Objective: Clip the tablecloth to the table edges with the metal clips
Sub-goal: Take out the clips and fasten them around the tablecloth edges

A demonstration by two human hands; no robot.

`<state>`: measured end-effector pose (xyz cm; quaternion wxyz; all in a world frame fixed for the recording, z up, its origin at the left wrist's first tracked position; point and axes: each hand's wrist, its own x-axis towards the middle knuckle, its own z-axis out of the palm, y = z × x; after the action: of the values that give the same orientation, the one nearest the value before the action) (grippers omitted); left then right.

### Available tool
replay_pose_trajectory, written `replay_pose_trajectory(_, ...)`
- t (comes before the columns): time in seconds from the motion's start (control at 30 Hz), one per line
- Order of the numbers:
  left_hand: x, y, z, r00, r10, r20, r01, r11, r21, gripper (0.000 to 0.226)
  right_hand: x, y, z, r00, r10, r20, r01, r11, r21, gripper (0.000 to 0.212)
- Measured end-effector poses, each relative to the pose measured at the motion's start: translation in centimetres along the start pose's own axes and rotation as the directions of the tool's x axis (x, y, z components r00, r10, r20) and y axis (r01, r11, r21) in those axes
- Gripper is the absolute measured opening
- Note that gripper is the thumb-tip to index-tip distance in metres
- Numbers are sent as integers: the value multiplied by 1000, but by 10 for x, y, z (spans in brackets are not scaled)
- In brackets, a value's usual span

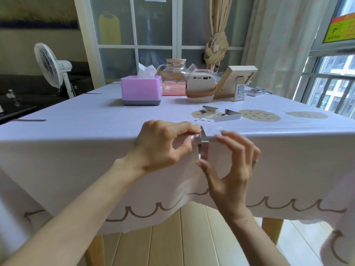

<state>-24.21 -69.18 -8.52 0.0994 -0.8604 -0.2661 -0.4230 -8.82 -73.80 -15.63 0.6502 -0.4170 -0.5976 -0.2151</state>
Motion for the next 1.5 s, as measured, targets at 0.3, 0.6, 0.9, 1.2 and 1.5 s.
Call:
replay_pose_trajectory(0.3,0,20,1,952,-185,244,134,968,214,92,53,12,-25,843,62,535,24,988,-153,70)
replay_pose_trajectory(0.6,2,18,8,987,-145,75,127,970,205,81,53,11,-22,884,77,461,-8,989,-148,62)
replay_pose_trajectory(0.9,5,17,16,982,-133,-136,166,949,269,52,50,16,-7,936,62,347,18,975,-221,46)
replay_pose_trajectory(1.2,6,21,19,974,-150,-172,194,941,277,48,49,16,-6,946,47,321,24,977,-214,39)
replay_pose_trajectory(1.5,6,21,15,978,-137,-158,177,944,280,41,53,13,-8,921,60,385,28,975,-219,41)
